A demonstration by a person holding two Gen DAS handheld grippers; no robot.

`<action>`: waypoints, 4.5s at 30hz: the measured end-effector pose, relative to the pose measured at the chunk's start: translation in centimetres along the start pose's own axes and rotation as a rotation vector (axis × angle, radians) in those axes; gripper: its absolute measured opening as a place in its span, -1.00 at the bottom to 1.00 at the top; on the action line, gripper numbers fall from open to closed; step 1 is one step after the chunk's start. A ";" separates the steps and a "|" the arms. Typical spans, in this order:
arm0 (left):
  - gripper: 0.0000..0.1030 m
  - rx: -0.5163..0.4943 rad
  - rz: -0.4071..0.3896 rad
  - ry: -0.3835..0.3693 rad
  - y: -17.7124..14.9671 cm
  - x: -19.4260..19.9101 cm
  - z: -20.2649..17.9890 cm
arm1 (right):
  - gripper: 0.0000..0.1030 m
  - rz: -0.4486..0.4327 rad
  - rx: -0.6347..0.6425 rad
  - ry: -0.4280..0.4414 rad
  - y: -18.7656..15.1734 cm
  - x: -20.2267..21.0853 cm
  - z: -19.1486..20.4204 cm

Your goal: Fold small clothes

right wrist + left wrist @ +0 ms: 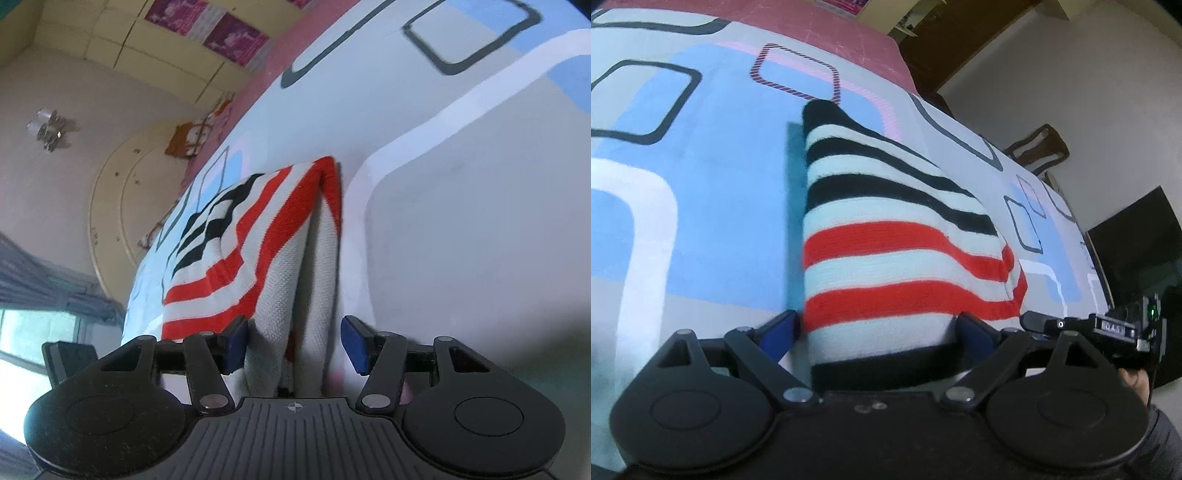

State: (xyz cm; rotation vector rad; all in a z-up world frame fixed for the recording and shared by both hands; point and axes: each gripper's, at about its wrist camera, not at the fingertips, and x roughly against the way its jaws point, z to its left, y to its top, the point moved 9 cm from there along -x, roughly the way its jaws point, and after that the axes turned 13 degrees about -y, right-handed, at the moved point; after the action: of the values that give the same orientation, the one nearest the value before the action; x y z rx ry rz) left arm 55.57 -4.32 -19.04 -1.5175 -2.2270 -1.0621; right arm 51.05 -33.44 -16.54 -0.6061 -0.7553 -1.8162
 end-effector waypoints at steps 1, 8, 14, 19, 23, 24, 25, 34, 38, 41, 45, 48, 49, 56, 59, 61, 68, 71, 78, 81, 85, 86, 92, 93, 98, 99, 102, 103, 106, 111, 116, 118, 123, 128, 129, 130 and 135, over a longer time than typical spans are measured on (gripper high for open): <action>0.74 -0.007 0.002 0.006 0.0 -0.2 -0.2 | 0.08 0.006 0.009 0.005 0.0 -0.1 0.2; 0.64 -0.112 0.013 0.138 -0.1 -1.2 -2.0 | 0.03 -0.047 0.185 -0.081 -0.3 -0.6 2.3; 0.63 -0.184 0.028 0.157 -0.2 0.0 -2.4 | 0.26 -0.076 0.219 -0.131 -0.4 0.7 2.0; 0.66 -0.061 0.010 0.062 -0.1 -0.9 -0.8 | 0.29 -0.060 0.209 -0.110 -0.5 -0.4 1.9; 0.56 -0.119 0.024 0.133 0.1 -2.0 -2.0 | 0.03 -0.088 0.266 -0.158 -0.6 -1.5 3.8; 0.55 -0.185 0.044 0.188 0.0 -2.3 -2.9 | -0.07 -0.099 0.280 -0.170 -0.7 -1.4 4.0; 0.54 -0.257 0.059 0.235 0.0 -2.5 -3.7 | -0.10 -0.110 0.292 -0.180 -0.8 -1.3 4.0; 0.41 -0.374 0.085 0.275 -0.1 -2.7 -4.9 | -0.03 -0.114 0.259 -0.207 -1.0 -1.9 4.2; 0.25 -0.424 0.082 0.267 -0.2 -2.3 -5.6 | -0.27 -0.156 0.312 -0.257 -1.3 -1.1 5.5; 0.17 -0.447 0.079 0.245 -0.3 -1.8 -5.9 | -0.31 -0.198 0.318 -0.281 -1.7 -0.4 6.5; 0.13 -0.498 0.072 0.233 -0.4 -0.2 -6.6 | -0.33 -0.241 0.359 -0.312 -2.5 0.5 9.0; 0.13 -0.526 0.065 0.231 -0.3 1.6 -6.5 | -0.33 -0.251 0.389 -0.326 -3.5 0.5 11.0; 0.13 -0.530 0.062 0.231 -0.3 2.3 -6.4 | -0.33 -0.257 0.398 -0.333 -3.9 0.4 11.7; 0.13 -0.519 0.030 0.253 0.1 7.9 -3.7 | -0.33 -0.270 0.451 -0.323 -6.3 -2.0 17.6; 0.13 -0.490 0.010 0.274 0.3 10.9 -1.4 | -0.33 -0.260 0.479 -0.303 -7.4 -4.1 20.7; 0.13 -0.471 -0.002 0.293 0.4 13.0 0.2 | -0.33 -0.250 0.498 -0.287 -8.1 -5.7 22.6; 0.14 -0.373 -0.036 0.312 0.5 19.4 6.1 | -0.33 -0.222 0.596 -0.241 -11.7 -11.5 29.7; 0.22 -0.330 -0.002 0.289 0.1 19.6 8.7 | -0.33 -0.190 0.601 -0.272 -12.7 -14.3 30.3; 0.57 -0.203 -0.036 0.171 -0.7 18.7 12.2 | -0.29 -0.176 0.472 -0.330 -13.4 -18.1 26.1; 0.61 -0.232 -0.053 0.161 -0.7 20.1 11.9 | -0.24 -0.165 0.462 -0.330 -12.9 -18.2 25.9; 0.29 -0.288 -0.176 0.175 0.1 24.0 11.1 | -0.23 -0.269 0.465 -0.365 -11.5 -14.9 26.7; 0.03 -0.301 -0.205 0.172 0.5 24.7 11.0 | -0.23 -0.311 0.486 -0.371 -11.4 -14.0 27.4; -0.14 -0.352 -0.088 0.140 1.5 20.3 10.6 | -0.54 -0.276 0.632 -0.362 -11.3 -17.2 30.5; -0.14 -0.355 -0.071 0.152 1.3 19.5 10.7 | -0.70 -0.236 0.661 -0.426 -11.5 -18.8 29.8; -0.14 -0.369 -0.061 0.186 0.6 18.7 10.7 | -1.00 -0.227 0.580 -0.488 -10.1 -20.8 26.5; -0.14 -0.375 -0.060 0.192 0.5 18.7 10.6 | -1.00 -0.227 0.591 -0.487 -10.1 -20.9 26.7; -0.14 -0.372 -0.064 0.189 0.4 19.0 10.8 | -1.00 -0.242 0.621 -0.498 -10.1 -20.7 27.1; -0.14 -0.373 -0.066 0.191 0.3 19.1 10.8 | -1.00 -0.256 0.607 -0.494 -10.2 -20.0 27.2; -0.14 -0.398 -0.069 0.205 0.1 19.2 10.5 | -1.00 -0.315 0.618 -0.438 -11.4 -17.1 28.6; -0.27 -0.419 -0.117 0.226 0.0 20.6 9.0 | -1.00 -0.299 0.740 -0.387 -15.6 -15.7 30.9; -0.27 -0.399 -0.141 0.196 -4.3 23.4 6.5 | -1.00 -0.284 0.726 -0.365 -17.0 -14.6 31.1; -0.24 -0.413 -0.125 0.219 -6.0 23.2 6.2 | -1.00 -0.268 0.742 -0.367 -18.1 -14.7 30.6; -0.23 -0.383 -0.114 0.281 -7.6 22.2 7.9 | -1.00 -0.257 0.791 -0.475 -19.6 -16.5 27.9; -0.28 -0.380 -0.117 0.313 -8.2 23.1 7.3 | -1.00 -0.263 0.802 -0.490 -19.9 -16.0 28.0; -0.28 -0.379 -0.118 0.321 -8.7 23.5 7.3 | -1.00 -0.264 0.802 -0.482 -20.2 -15.3 28.1; -0.28 -0.372 -0.117 0.329 -9.3 23.8 7.4 | -1.00 -0.262 0.811 -0.480 -20.8 -14.7 28.0; -0.28 -0.308 -0.144 0.339 -11.6 24.7 8.5 | -1.00 -0.198 0.891 -0.469 -24.5 -14.7 25.9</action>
State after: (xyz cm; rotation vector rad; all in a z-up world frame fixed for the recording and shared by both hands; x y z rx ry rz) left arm 36.41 16.66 -16.07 -1.1789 -2.0272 -1.6329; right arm 34.60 1.34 -14.69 -0.3513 -1.8490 -1.2992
